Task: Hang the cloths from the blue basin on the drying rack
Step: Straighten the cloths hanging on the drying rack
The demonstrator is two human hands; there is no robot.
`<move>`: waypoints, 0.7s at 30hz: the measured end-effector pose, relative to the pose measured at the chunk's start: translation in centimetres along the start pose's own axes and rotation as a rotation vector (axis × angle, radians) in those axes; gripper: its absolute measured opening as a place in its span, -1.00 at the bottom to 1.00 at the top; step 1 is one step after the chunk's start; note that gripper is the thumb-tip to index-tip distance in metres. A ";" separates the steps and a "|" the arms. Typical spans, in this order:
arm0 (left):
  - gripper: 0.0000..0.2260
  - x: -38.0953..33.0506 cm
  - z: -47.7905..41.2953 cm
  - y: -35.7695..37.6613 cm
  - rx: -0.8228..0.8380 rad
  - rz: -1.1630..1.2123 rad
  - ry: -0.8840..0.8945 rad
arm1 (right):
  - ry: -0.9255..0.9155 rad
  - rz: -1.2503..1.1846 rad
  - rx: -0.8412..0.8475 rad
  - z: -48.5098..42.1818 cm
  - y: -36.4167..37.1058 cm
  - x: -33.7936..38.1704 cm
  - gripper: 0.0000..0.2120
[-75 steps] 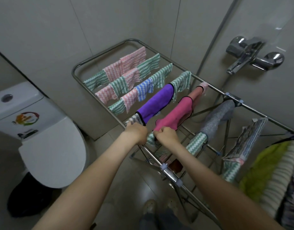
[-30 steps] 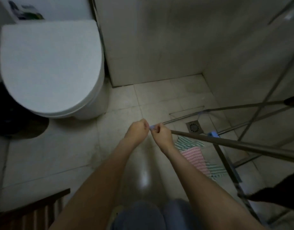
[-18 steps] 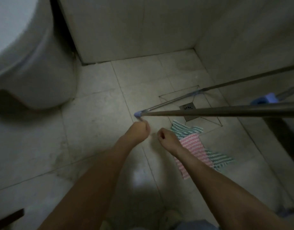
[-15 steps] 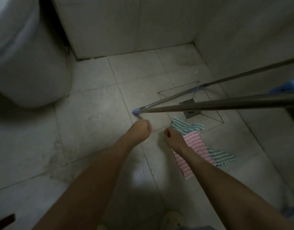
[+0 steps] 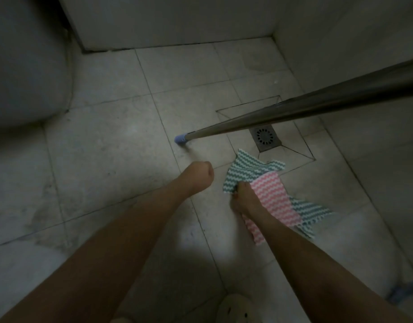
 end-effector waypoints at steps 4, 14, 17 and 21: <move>-0.79 0.6 0.1 0.2 0.006 0.021 -0.012 | -0.083 -0.127 -0.088 0.4 -1.7 1.7 -0.93; -0.65 1.0 1.4 -0.2 0.123 0.021 -0.006 | -0.404 -0.768 -0.127 4.7 -7.8 11.7 -0.92; -0.68 2.2 2.4 -2.3 0.121 -0.059 -0.035 | -0.403 -0.817 -0.128 5.2 -8.8 12.9 -0.91; -0.80 3.0 5.1 -6.4 0.080 -0.115 -0.060 | -0.390 -0.738 0.103 7.7 -8.4 16.0 -0.75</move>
Point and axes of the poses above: each hand's wrist, its own z-axis away from the middle knuckle, its own y-axis out of the palm, x = y × z, the point moved 10 cm from there along -z, towards the middle knuckle, and after that the axes turned 3 degrees about -x, right-handed, at the moved point
